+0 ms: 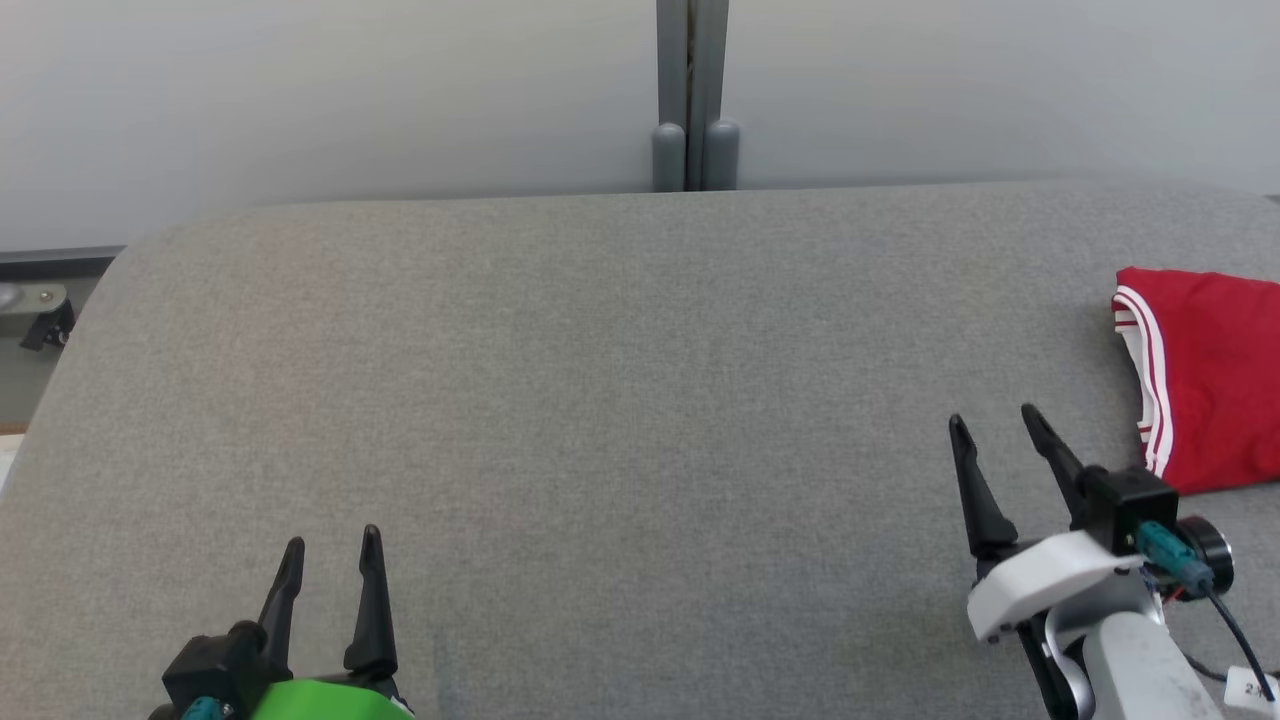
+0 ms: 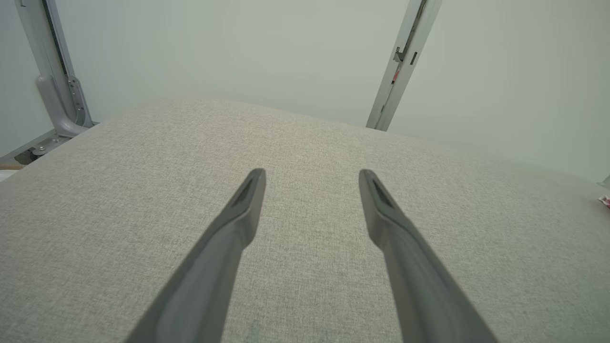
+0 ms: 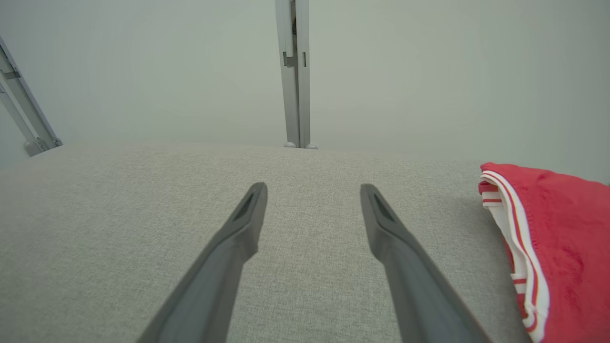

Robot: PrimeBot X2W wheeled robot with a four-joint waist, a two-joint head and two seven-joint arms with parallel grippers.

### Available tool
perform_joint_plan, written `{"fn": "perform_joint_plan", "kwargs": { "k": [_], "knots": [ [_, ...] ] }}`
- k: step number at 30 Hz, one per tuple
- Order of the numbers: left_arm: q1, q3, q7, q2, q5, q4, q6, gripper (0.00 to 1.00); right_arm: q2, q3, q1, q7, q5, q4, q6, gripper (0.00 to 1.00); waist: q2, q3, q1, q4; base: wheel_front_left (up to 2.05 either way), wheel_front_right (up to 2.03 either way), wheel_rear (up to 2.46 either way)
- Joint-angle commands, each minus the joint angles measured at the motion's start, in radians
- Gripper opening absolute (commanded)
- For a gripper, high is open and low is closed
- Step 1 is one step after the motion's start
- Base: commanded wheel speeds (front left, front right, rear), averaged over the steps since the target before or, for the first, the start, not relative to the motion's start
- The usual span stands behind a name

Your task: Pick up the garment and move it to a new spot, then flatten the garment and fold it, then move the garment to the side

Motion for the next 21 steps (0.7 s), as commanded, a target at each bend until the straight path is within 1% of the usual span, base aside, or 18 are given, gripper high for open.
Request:
{"fn": "perform_joint_plan", "kwargs": {
  "k": [1, 5, 8, 21],
  "knots": [
    [0.020, 0.005, 0.000, -0.005, -0.004, -0.007, -0.005, 1.00, -0.004, 0.003, 0.035, -0.004, 0.015, -0.012, -0.002, 1.00, 0.0000, -0.010, 0.0000, -0.002, 0.00, 0.00, 0.00],
    [0.050, 0.012, 0.000, -0.008, -0.011, -0.023, -0.005, 1.00, -0.004, 0.012, 0.096, -0.004, 0.058, -0.044, -0.002, 1.00, 0.0000, -0.017, 0.0000, -0.010, 0.00, 0.00, 0.00],
    [0.066, 0.019, 0.000, -0.011, -0.016, -0.028, -0.006, 1.00, -0.004, 0.021, 0.125, -0.004, 0.093, -0.044, -0.002, 1.00, 0.0000, -0.021, 0.0000, -0.015, 0.00, 0.00, 0.00],
    [0.055, 0.008, 0.000, -0.014, 0.009, -0.008, -0.005, 1.00, -0.004, 0.028, 0.134, -0.004, 0.102, -0.038, -0.002, 1.00, 0.0000, -0.030, 0.0000, -0.019, 0.00, 0.00, 0.00]
  ]
}}
